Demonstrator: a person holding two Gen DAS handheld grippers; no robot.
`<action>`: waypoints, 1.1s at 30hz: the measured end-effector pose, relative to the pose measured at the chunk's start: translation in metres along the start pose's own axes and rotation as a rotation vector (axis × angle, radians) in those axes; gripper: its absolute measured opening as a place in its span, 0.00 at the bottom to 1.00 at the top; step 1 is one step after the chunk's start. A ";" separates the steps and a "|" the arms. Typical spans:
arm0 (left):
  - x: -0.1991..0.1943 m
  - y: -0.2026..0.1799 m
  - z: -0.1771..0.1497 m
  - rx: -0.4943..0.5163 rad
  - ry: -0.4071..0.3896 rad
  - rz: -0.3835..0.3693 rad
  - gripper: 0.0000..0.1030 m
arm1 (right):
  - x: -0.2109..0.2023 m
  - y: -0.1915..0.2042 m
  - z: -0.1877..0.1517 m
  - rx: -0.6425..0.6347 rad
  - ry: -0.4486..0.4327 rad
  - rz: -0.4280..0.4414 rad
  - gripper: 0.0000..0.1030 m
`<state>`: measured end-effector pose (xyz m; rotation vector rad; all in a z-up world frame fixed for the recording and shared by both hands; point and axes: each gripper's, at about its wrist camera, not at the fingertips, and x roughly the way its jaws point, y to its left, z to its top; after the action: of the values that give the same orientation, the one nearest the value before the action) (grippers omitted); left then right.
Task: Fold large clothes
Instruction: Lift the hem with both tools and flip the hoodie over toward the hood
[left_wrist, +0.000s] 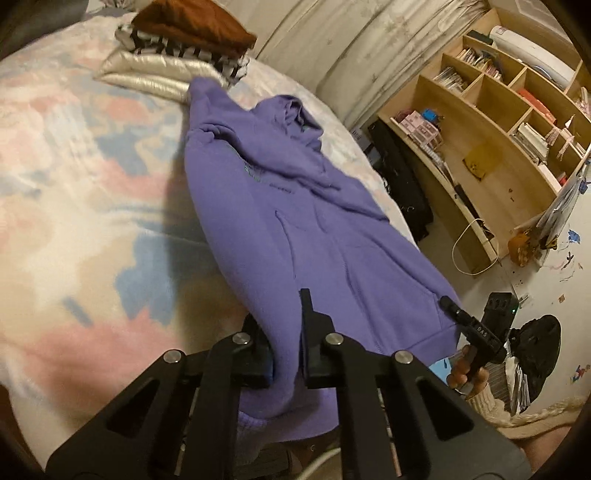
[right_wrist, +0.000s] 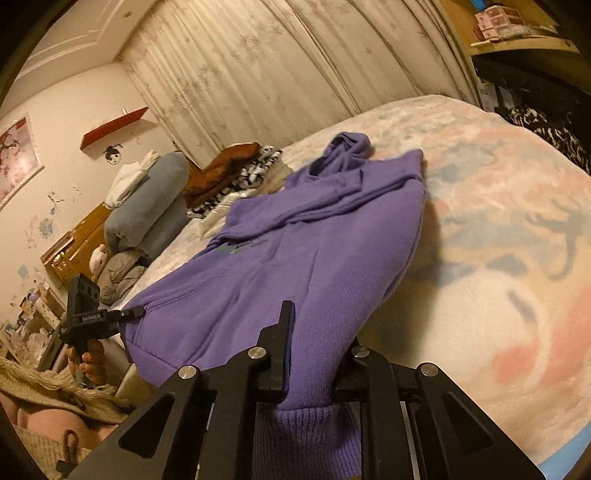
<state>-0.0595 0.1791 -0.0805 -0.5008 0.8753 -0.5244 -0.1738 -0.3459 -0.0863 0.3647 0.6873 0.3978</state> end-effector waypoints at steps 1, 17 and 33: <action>-0.006 -0.005 -0.001 0.007 -0.001 0.003 0.06 | -0.004 0.004 0.000 -0.009 -0.003 0.007 0.12; -0.078 -0.031 -0.015 -0.082 0.058 0.009 0.06 | -0.075 0.013 0.001 0.086 0.044 0.089 0.12; 0.081 0.040 0.207 -0.450 -0.060 -0.022 0.22 | 0.107 -0.077 0.214 0.494 0.008 0.011 0.46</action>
<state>0.1621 0.1995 -0.0391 -0.9321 0.9335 -0.3278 0.0628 -0.4036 -0.0246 0.8348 0.7894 0.2352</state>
